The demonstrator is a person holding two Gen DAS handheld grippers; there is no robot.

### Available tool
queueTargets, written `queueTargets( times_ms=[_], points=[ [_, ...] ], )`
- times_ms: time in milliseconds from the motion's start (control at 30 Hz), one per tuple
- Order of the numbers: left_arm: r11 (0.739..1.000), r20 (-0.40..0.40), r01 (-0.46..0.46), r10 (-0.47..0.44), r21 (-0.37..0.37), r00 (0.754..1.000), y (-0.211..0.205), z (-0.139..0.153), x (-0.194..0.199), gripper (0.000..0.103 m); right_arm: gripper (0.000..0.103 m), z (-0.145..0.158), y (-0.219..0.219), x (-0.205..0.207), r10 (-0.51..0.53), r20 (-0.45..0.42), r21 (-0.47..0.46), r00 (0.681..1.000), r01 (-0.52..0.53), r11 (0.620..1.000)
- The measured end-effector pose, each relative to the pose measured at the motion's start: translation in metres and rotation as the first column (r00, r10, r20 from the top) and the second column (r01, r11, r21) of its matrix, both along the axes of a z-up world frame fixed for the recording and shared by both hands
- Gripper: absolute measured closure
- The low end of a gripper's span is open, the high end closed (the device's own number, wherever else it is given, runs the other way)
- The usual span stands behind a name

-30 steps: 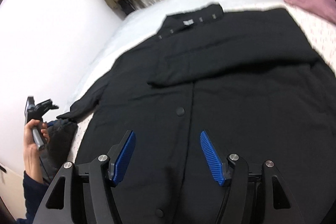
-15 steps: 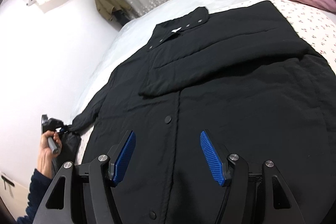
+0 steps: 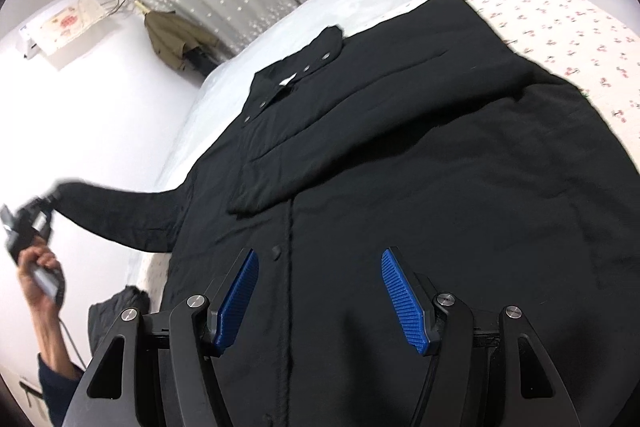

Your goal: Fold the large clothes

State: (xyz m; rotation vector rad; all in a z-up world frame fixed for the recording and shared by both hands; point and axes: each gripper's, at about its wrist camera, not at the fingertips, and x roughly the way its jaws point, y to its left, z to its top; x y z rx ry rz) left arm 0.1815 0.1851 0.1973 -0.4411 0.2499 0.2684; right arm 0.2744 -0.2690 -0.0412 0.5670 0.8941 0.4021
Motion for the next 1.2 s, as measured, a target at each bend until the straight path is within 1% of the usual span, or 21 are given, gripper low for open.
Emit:
queueTargets(
  times_ms=[67,100,133,167,200,267,300,333,367,400,467,633,700,733,800,867,900,1000,1033,1100,1200],
  points=[
    [0.991,0.014,0.129,-0.129,0.027,0.992,-0.056,-0.003,0.014,0.093,0.038,-0.003,-0.006,0.002,-0.022,-0.013,0.005,1.0,0.022,1.0],
    [0.973,0.002,0.23,-0.23,0.016,0.973,-0.09,-0.013,0.025,0.085,0.038,-0.006,-0.01,0.003,-0.031,-0.022,0.017,0.999,0.031,0.999],
    [0.936,-0.034,0.351,-0.351,-0.005,0.936,-0.121,-0.028,0.037,0.068,0.038,-0.009,-0.014,0.004,-0.04,-0.031,0.032,0.999,0.041,0.999],
    [0.881,-0.069,0.472,-0.473,-0.032,0.878,-0.147,-0.046,0.049,0.06,0.038,-0.011,-0.017,0.005,-0.049,-0.038,0.039,0.998,0.05,0.998],
    [0.805,-0.111,0.589,-0.593,-0.065,0.798,-0.176,-0.068,0.058,0.054,0.038,-0.014,-0.021,0.007,-0.061,-0.048,0.044,0.997,0.063,0.997],
    [0.692,-0.232,0.716,-0.715,-0.093,0.66,-0.221,-0.113,0.067,0.054,0.038,-0.018,-0.026,0.009,-0.073,-0.065,0.05,0.995,0.076,0.996],
    [0.672,-0.301,0.735,-0.721,-0.084,0.625,-0.234,-0.133,0.067,0.054,0.038,-0.02,-0.029,0.009,-0.078,-0.073,0.056,0.994,0.082,0.995],
    [0.668,-0.353,0.74,-0.712,-0.075,0.607,-0.241,-0.147,0.066,0.054,0.038,-0.023,-0.033,0.01,-0.09,-0.084,0.06,0.992,0.095,0.994],
    [0.677,-0.406,0.733,-0.689,-0.067,0.6,-0.241,-0.16,0.065,0.054,0.038,-0.025,-0.037,0.011,-0.103,-0.094,0.064,0.99,0.109,0.992],
    [0.691,-0.428,0.72,-0.671,-0.066,0.605,-0.236,-0.166,0.063,0.054,0.038,-0.027,-0.041,0.012,-0.114,-0.104,0.07,0.988,0.121,0.99],
    [0.729,-0.432,0.677,-0.644,-0.096,0.632,-0.214,-0.166,0.054,0.054,0.038,-0.026,-0.044,0.01,-0.118,-0.106,0.08,0.987,0.127,0.989],
    [0.872,-0.457,0.459,-0.483,-0.171,0.747,-0.146,-0.151,0.021,0.044,0.038,-0.02,-0.037,0.009,-0.091,-0.083,0.08,0.992,0.098,0.992],
    [0.902,-0.47,0.389,-0.429,-0.185,0.771,-0.128,-0.153,0.011,0.041,0.038,-0.019,-0.035,0.009,-0.086,-0.078,0.067,0.993,0.091,0.994],
    [0.928,-0.5,0.331,-0.372,-0.174,0.782,-0.117,-0.154,0.001,0.039,0.038,-0.018,-0.033,0.01,-0.088,-0.075,0.062,0.993,0.093,0.994],
    [0.966,-0.545,0.237,-0.253,-0.101,0.799,-0.103,-0.165,-0.013,0.036,0.038,-0.016,-0.034,0.01,-0.098,-0.066,0.049,0.993,0.101,0.994],
    [0.981,-0.572,0.188,-0.175,-0.037,0.801,-0.099,-0.175,-0.026,0.033,0.038,-0.016,-0.035,0.007,-0.107,-0.062,0.035,0.992,0.109,0.993],
    [0.982,-0.579,0.186,-0.166,-0.026,0.798,-0.099,-0.183,-0.026,0.033,0.038,-0.016,-0.035,0.007,-0.111,-0.063,0.026,0.992,0.113,0.993],
    [0.977,-0.628,0.209,-0.181,-0.029,0.757,-0.093,-0.2,-0.033,0.033,0.038,-0.016,-0.035,0.008,-0.111,-0.064,0.011,0.992,0.112,0.994],
    [0.973,-0.629,0.227,-0.199,-0.035,0.752,-0.092,-0.201,-0.032,0.033,0.038,-0.015,-0.036,0.008,-0.112,-0.06,0.004,0.992,0.112,0.994],
    [0.974,-0.619,0.224,-0.203,-0.045,0.759,-0.084,-0.201,-0.033,0.033,0.038,-0.012,-0.04,0.008,-0.125,-0.053,-0.018,0.991,0.124,0.992],
    [0.984,-0.624,0.164,-0.17,-0.067,0.763,-0.062,-0.203,-0.041,0.033,0.038,-0.009,-0.059,0.008,-0.185,-0.039,-0.063,0.982,0.183,0.981]
  ],
)
